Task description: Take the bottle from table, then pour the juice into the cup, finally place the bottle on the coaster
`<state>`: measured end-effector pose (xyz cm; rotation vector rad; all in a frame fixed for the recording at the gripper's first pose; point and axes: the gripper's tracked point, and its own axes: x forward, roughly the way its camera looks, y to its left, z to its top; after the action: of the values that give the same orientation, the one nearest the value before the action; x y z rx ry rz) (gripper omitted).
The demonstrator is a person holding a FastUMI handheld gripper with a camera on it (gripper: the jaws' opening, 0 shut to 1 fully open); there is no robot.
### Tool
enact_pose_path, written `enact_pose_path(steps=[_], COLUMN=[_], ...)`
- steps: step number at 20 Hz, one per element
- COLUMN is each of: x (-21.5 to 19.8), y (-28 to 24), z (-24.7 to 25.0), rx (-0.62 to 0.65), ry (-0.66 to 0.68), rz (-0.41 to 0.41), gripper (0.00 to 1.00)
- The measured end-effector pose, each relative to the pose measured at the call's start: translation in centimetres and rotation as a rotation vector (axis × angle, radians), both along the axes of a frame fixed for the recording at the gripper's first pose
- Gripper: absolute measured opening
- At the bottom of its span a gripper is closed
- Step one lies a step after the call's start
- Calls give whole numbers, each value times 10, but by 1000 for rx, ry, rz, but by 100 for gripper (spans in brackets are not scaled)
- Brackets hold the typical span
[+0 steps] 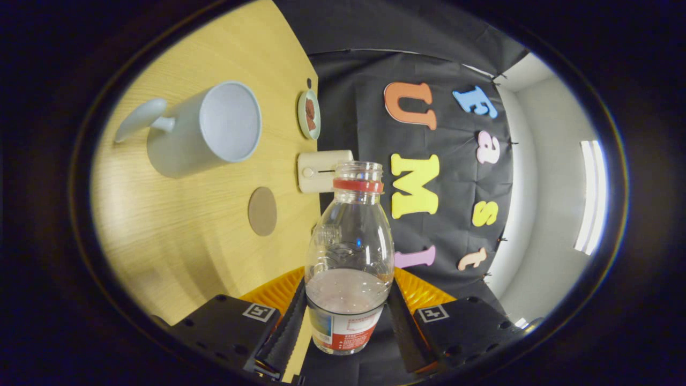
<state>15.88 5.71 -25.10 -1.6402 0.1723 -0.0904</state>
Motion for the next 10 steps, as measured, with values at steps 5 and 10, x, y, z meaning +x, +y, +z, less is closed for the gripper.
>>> enact_pose_path(steps=[5, 10], x=[5, 5], y=[10, 21], z=[2, 6], rx=[-82, -137], ry=[-5, 0], rz=[24, 48], gripper=[81, 81])
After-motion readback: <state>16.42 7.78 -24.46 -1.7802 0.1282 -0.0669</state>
